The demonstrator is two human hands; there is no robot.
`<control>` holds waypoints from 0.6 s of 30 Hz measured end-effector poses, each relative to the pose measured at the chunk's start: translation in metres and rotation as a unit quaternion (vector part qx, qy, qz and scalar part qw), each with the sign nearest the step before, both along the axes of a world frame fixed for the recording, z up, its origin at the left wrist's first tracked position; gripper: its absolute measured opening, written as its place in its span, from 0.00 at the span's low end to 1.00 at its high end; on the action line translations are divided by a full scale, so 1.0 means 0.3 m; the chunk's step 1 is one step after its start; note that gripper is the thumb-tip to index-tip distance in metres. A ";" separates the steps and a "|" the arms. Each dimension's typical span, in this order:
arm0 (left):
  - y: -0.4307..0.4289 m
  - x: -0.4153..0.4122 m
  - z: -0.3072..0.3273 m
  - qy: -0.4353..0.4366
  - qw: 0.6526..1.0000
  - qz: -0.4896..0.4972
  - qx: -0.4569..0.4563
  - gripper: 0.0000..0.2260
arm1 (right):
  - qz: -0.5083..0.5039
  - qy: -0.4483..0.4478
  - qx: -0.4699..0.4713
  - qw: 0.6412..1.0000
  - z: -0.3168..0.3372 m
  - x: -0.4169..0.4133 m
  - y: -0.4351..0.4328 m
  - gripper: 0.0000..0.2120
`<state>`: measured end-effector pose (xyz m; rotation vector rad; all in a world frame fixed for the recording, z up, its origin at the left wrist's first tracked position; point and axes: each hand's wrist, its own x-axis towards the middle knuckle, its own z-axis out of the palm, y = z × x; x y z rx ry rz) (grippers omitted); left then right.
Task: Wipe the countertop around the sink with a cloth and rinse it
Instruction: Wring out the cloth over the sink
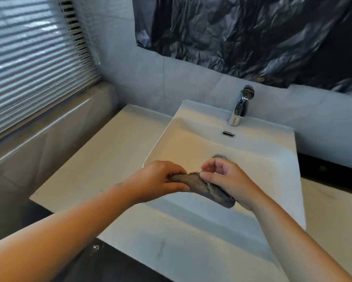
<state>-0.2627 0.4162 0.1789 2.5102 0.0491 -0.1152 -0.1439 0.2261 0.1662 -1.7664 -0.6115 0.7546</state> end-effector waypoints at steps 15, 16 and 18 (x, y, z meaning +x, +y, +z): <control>-0.072 0.433 0.013 0.302 0.882 0.045 -0.358 0.19 | -0.193 -0.302 0.098 0.929 -0.104 0.219 -0.133 0.20; -0.072 0.449 0.009 0.327 0.865 0.034 -0.380 0.19 | -0.207 -0.318 0.098 0.920 -0.106 0.233 -0.119 0.18; -0.072 0.476 0.001 0.368 0.831 0.014 -0.417 0.21 | -0.220 -0.344 0.092 0.908 -0.109 0.255 -0.091 0.16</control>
